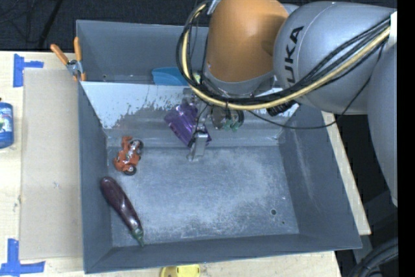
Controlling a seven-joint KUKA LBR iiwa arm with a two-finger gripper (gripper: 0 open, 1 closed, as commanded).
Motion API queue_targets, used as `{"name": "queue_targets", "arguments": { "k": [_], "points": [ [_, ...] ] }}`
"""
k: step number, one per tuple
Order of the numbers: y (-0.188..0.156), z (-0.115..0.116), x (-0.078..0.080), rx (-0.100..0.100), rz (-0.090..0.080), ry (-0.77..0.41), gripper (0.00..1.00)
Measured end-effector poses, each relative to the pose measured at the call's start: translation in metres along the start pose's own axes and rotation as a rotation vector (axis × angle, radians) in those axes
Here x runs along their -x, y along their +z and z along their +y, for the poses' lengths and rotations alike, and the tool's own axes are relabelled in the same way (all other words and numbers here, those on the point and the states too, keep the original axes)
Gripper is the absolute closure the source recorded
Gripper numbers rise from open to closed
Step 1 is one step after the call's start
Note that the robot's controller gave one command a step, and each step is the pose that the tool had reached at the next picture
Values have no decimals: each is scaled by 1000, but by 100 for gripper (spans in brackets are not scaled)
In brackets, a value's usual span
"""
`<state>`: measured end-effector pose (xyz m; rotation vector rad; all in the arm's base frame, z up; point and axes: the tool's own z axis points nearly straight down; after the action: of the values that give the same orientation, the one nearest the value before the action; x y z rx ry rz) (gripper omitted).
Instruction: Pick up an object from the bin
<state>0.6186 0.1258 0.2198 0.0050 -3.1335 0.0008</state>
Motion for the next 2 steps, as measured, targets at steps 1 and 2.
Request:
{"name": "queue_targets", "arguments": {
  "k": [1,2],
  "points": [
    [-5,-1,1,1,-8,3,0],
    [50,37,1,0,-10,-138,0]
  ]
}}
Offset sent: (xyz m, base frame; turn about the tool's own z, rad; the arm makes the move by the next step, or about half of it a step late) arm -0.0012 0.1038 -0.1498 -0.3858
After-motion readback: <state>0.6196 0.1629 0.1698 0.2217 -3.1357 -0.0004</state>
